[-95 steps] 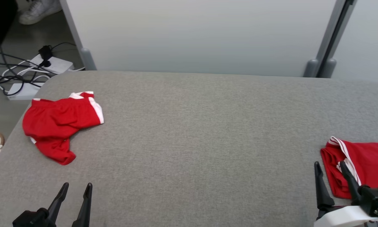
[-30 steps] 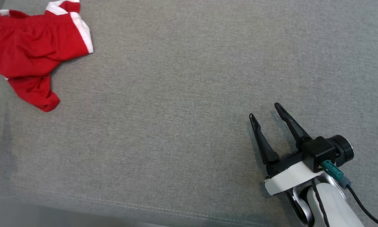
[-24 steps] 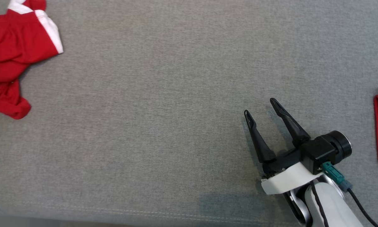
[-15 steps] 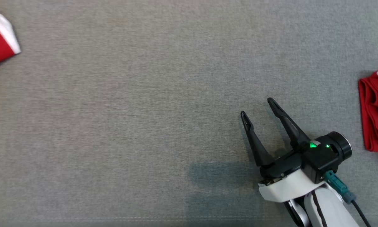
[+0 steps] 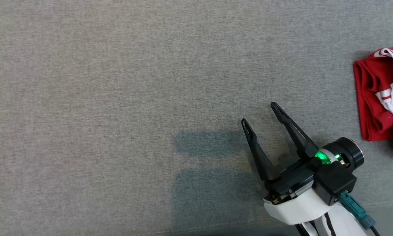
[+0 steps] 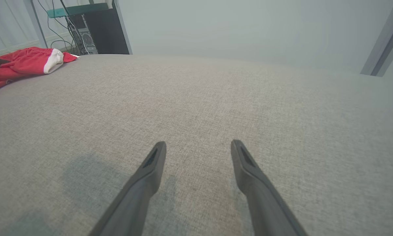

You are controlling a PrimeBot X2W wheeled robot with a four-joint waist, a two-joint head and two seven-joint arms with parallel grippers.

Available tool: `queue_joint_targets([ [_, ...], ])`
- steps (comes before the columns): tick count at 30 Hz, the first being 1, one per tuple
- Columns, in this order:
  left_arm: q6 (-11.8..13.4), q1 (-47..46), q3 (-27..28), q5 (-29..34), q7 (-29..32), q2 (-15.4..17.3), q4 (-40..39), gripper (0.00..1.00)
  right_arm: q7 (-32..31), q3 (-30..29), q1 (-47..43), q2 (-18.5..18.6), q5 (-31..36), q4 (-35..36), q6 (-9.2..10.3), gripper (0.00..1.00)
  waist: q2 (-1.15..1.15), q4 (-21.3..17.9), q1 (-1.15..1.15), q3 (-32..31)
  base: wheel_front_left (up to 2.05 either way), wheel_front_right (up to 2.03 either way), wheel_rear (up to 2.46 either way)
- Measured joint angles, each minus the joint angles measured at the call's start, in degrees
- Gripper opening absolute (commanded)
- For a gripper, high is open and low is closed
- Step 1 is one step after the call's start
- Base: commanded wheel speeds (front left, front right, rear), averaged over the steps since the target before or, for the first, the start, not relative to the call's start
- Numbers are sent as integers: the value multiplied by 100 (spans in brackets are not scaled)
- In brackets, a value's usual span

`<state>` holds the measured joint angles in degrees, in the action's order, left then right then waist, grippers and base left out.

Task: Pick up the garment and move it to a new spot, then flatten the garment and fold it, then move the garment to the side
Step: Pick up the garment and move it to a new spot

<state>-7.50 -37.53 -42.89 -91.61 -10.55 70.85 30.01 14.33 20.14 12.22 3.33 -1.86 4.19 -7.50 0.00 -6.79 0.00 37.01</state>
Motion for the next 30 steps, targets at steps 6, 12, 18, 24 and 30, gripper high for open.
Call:
queue_joint_targets([
  [6,0,51,0,45,89,-20,26,0,7,-34,-143,-5,-1,86,0,100,0,-83,0,-94,0,0,0],
  [12,0,64,-73,354,-80,-91,-133,0,7,-168,-191,-9,-66,35,0,100,0,-63,0,-394,0,0,0],
  [18,0,57,-332,789,-215,-187,-519,0,7,-330,-227,-13,-189,-190,0,100,0,-15,0,-799,0,0,0],
  [24,0,-169,-422,1230,-368,-460,-1047,0,8,-427,-235,-24,-311,-427,0,100,0,-6,0,-1197,0,0,0],
  [30,0,-268,-287,2052,-369,-1328,-1627,0,8,-611,-364,-32,-376,-573,0,100,0,-64,0,-1545,0,0,0],
])
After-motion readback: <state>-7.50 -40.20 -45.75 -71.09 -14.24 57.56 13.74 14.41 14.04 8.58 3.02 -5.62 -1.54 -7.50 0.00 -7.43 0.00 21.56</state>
